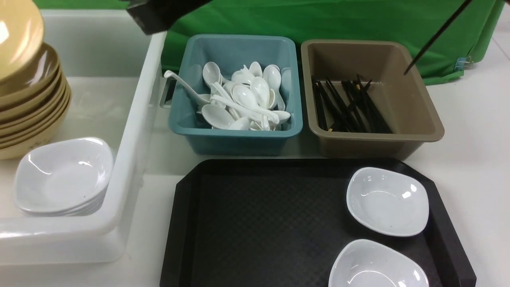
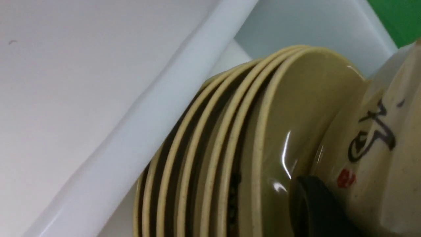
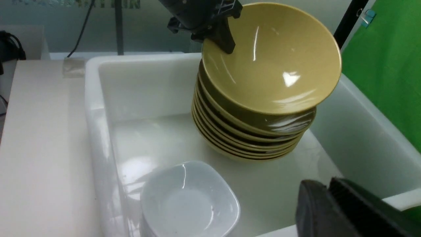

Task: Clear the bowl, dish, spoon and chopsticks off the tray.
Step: Use the left arm to put the noodle bowl into the large storage box on the left, then use the right arm to grab the plate

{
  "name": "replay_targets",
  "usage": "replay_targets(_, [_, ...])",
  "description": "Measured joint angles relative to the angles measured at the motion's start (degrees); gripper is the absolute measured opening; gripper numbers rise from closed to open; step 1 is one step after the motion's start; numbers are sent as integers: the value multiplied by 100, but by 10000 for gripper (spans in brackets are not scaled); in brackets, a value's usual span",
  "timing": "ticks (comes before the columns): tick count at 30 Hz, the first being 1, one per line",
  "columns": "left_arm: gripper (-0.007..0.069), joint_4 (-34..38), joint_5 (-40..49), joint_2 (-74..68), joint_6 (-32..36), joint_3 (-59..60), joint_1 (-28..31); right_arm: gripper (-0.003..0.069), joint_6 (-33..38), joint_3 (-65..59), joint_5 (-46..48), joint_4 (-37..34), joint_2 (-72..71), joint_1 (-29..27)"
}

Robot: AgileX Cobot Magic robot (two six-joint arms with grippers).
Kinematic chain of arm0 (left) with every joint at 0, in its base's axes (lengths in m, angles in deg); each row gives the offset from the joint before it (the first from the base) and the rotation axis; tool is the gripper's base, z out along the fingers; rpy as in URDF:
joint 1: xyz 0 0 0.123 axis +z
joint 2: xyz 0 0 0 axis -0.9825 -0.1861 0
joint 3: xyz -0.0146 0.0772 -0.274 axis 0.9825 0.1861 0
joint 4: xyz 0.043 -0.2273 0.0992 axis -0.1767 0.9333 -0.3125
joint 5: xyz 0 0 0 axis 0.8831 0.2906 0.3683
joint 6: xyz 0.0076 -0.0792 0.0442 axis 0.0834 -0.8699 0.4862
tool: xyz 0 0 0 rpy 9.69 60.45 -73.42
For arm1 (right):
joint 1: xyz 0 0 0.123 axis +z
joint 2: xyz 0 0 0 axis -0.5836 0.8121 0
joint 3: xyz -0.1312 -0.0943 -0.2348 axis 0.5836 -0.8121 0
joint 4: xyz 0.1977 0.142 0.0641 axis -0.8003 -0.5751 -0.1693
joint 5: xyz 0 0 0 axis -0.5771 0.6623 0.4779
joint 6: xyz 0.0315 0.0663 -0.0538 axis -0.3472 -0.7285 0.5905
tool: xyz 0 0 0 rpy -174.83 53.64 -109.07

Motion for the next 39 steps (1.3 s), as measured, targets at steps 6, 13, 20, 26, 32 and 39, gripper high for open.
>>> replay_targets(6, [246,23,188,27,-141,0,0,52,-173,28,-25,86,0,0])
replay_targets(13, [538,-627,374,706,-213,-70,34,63,-1308,28,476,1818,-278,-95])
replay_targets(20, [482,-1321,1139,1764,-296,-459,-63,69,-2390,-18,2328,3757,-874,-750])
replay_targets(26, [56,-1217,1957,2423,248,-471,-1779,68,-2782,-1064,2624,3946,-1665,-1812])
replay_targets(32, [-8,-1643,2158,2490,450,-323,-4199,69,-2620,-2979,2696,2978,-2543,-2297])
replay_targets(39, [-10,-2895,2204,2540,181,448,-6158,340,-2645,-5369,1907,1996,-2556,-1267])
